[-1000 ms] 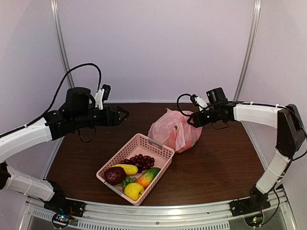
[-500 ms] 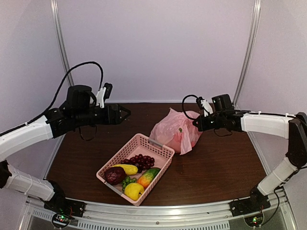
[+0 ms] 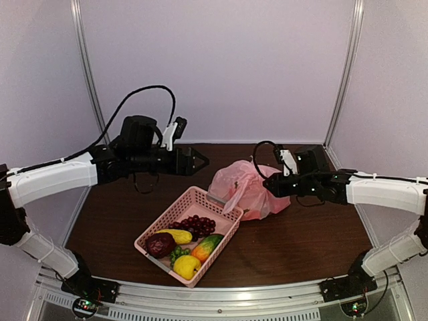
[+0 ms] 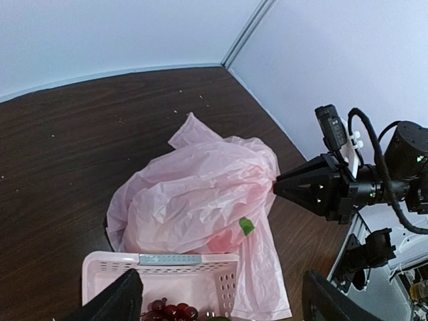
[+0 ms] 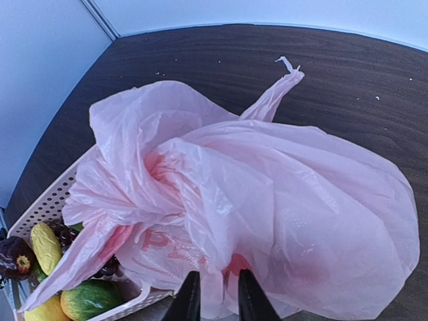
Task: Untie the knot of the plastic bag and take out the fruit
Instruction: Move the takeout bag to the center of the board.
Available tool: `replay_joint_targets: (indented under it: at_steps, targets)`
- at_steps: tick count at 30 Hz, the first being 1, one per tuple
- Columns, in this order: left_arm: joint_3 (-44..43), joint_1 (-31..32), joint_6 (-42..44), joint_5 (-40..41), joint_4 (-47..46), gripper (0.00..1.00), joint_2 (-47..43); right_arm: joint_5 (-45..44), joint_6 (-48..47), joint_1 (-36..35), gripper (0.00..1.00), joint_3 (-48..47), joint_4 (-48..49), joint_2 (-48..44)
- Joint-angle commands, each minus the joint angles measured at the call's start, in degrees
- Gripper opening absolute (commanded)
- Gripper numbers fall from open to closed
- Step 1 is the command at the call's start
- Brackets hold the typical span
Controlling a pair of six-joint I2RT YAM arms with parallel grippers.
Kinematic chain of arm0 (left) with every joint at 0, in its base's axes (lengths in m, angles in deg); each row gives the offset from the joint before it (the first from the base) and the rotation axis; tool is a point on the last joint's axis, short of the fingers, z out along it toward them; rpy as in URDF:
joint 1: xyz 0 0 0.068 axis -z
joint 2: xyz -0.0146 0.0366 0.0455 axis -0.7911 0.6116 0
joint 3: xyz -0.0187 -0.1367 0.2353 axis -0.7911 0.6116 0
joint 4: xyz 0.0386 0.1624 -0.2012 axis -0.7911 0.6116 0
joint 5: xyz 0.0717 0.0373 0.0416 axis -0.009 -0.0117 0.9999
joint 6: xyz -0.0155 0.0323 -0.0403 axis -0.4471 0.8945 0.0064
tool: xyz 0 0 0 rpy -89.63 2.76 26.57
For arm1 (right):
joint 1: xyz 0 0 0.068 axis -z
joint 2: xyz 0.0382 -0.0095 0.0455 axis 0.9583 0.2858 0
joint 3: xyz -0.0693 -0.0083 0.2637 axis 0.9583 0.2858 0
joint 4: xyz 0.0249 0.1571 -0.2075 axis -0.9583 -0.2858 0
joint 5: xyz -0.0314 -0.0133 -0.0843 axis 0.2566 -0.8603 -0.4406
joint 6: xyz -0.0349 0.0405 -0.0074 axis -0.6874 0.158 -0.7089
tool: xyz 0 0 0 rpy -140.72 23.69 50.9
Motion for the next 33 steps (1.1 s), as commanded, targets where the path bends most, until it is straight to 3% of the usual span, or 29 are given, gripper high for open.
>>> replay_joint_targets:
  at_steps: [1, 2, 4, 8, 17, 23, 33]
  targets:
    - [-6.18, 3.01, 1.83, -1.78, -3.91, 0.83, 5.63, -3.35, 2.12, -0.22, 0.37, 0.29, -0.7, -3.78]
    - [-7.57, 3.71, 2.18, -1.77, -3.94, 0.83, 7.74, -3.85, 2.01, -0.29, 0.48, -0.04, -1.44, -4.64]
    - [-11.32, 5.08, 2.79, -1.56, -3.9, 0.83, 10.91, -5.23, 1.85, -0.02, 0.61, -0.62, -2.8, -6.4]
    - [-16.51, 7.0, 1.87, 0.26, -3.11, 0.82, 16.55, -8.7, 2.15, 1.15, 0.72, -1.26, -5.04, -9.66]
    - [-25.94, 10.99, -3.5, 4.31, 0.47, 0.75, 26.88, -16.61, 0.2, 1.4, 0.75, -1.84, -8.25, -13.68]
    - [-31.12, 11.58, -6.93, 7.05, 3.96, 0.71, 32.85, -14.59, -2.84, 1.32, 0.75, -3.21, -9.86, -12.67]
    - [-32.36, 11.65, -8.91, 10.97, 4.63, 0.6, 35.38, -13.26, -4.57, 1.33, 0.74, -1.9, -10.51, -14.67]
